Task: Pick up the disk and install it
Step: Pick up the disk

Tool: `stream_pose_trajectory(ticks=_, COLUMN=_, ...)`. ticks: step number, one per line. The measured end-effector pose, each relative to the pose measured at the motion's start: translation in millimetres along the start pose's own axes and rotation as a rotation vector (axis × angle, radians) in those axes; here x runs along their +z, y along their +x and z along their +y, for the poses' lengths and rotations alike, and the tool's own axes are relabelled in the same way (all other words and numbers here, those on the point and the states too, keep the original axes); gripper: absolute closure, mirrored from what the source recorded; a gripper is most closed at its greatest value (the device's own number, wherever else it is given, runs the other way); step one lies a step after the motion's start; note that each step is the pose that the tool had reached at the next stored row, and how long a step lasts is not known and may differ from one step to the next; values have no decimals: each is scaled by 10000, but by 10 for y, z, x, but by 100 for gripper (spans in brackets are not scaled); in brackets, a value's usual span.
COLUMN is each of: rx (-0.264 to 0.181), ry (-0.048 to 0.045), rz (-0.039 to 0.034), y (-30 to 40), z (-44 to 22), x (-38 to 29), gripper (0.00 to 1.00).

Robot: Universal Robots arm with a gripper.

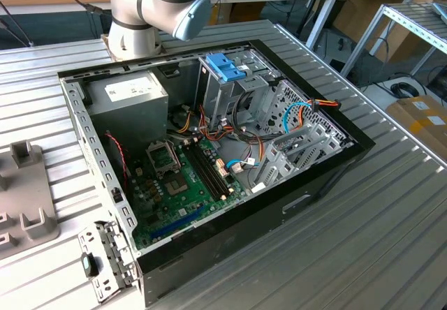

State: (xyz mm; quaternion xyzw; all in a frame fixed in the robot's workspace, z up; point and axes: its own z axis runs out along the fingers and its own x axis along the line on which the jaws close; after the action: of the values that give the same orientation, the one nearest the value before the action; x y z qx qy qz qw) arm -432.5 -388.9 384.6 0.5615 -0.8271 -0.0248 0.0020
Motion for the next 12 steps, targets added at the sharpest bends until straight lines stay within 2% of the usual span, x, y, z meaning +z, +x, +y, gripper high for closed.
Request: stream_pose_trajectory(ticks=12, rx=-420, ry=-10, rz=18, y=0, z=0, x=0, gripper=90)
